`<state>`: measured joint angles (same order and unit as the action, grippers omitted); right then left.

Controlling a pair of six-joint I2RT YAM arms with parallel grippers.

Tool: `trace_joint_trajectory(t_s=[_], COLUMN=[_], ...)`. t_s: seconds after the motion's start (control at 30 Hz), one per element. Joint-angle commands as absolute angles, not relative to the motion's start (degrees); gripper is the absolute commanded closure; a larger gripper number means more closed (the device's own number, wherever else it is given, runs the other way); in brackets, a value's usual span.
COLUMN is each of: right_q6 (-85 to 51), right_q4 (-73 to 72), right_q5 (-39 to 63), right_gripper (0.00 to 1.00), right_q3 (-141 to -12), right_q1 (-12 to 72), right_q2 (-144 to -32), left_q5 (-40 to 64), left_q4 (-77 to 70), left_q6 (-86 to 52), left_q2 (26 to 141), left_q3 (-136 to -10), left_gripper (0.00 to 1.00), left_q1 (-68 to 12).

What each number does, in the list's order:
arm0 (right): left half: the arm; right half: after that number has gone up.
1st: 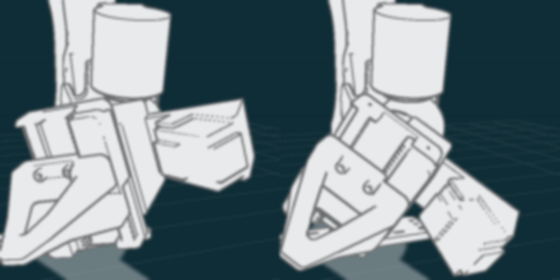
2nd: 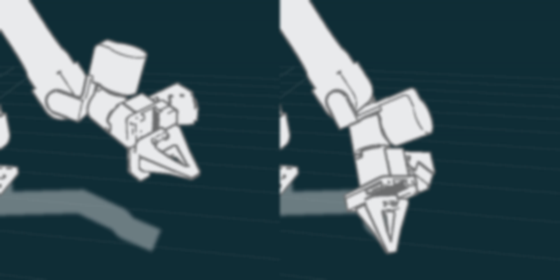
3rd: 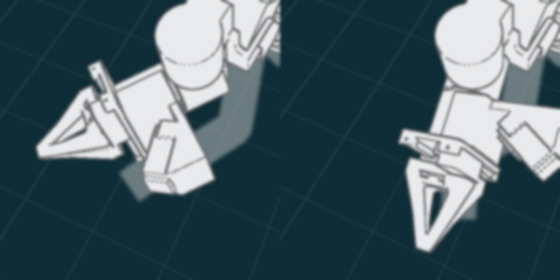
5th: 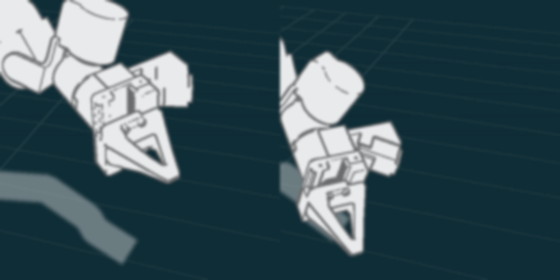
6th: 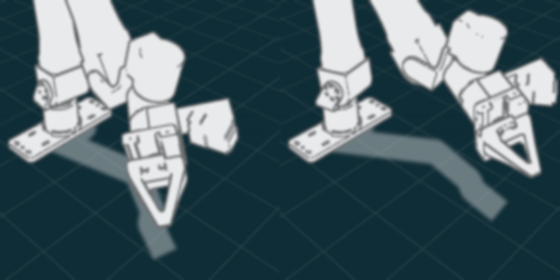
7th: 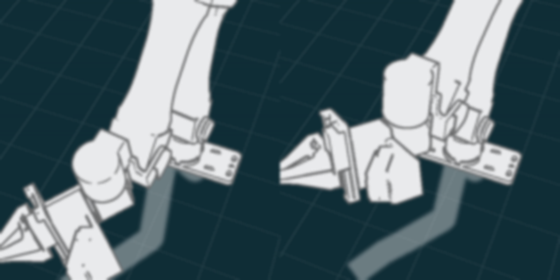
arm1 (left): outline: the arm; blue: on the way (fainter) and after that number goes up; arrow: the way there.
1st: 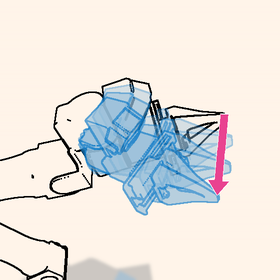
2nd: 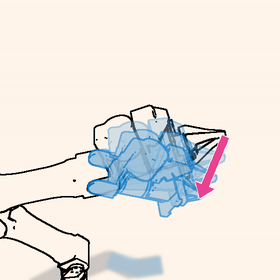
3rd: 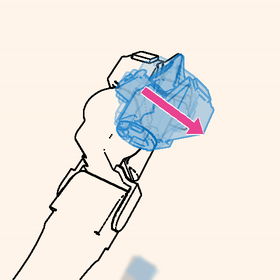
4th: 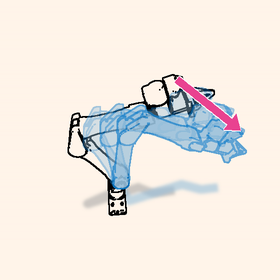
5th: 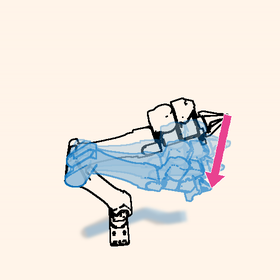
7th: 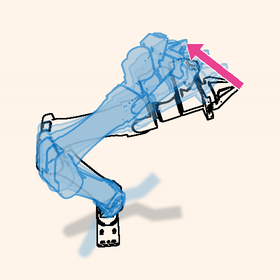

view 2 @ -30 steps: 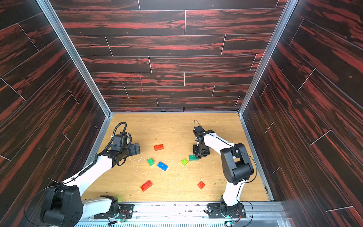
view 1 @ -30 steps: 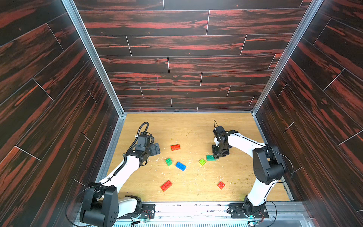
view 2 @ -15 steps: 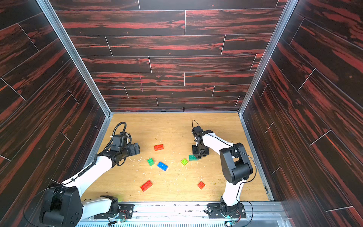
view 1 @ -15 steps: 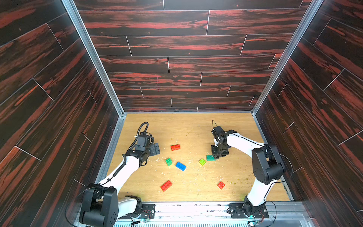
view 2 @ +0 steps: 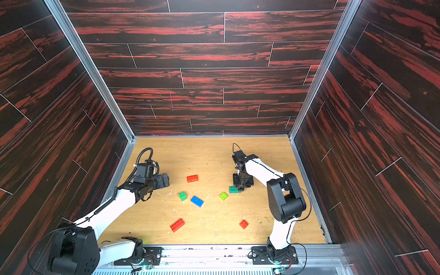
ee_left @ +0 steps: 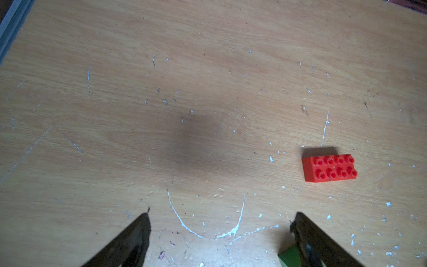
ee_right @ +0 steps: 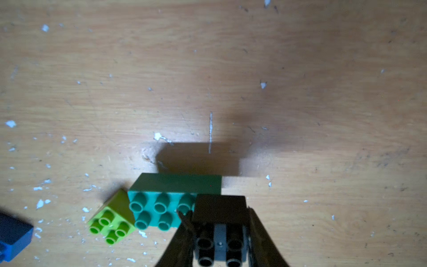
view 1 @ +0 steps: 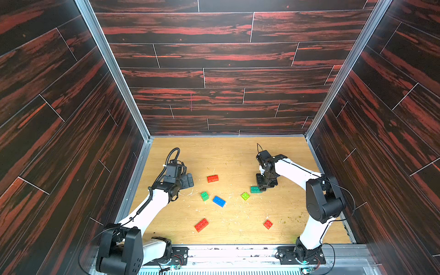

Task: Assemble a carrot with lego
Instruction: Assemble the lego brick with the lego brick, then pick up the lego brick from the center of the board.

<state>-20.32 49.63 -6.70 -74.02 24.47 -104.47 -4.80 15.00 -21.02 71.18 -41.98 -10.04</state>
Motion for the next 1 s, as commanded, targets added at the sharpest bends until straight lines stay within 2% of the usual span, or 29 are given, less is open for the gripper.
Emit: trace_joint_trajectory(t_s=[0.0, 0.23, 0.43, 0.63, 0.97], right_q6=[-19.9, -19.6, -21.1, -19.8, -12.7], right_q4=[51.7, 51.7, 51.6, 53.1, 48.5], right_q5=[-6.1, -6.3, -4.0, -2.5, 0.3], right_gripper=[0.58, 0.55, 0.52, 0.40, 0.41], right_q3=[-74.7, -74.4, -75.1, -77.0, -76.6], right_q1=[24.3, 24.0, 24.5, 29.2, 38.2], right_q2=[-105.0, -105.0, -100.6, -99.1, -102.8], left_q5=[-5.6, -5.7, -6.0, -5.8, -4.9], left_q4=[15.6, 15.6, 15.9, 16.7, 17.6], left_q6=[-20.8, -20.8, -20.8, -21.0, -22.0], left_q2=[69.4, 69.1, 68.5, 68.0, 66.6], left_q3=[-41.2, -41.2, -41.1, -41.2, -40.8], left_gripper=[0.03, 0.03, 0.03, 0.03, 0.03], left_q1=[-10.2, -10.2, -10.2, -10.2, -10.2])
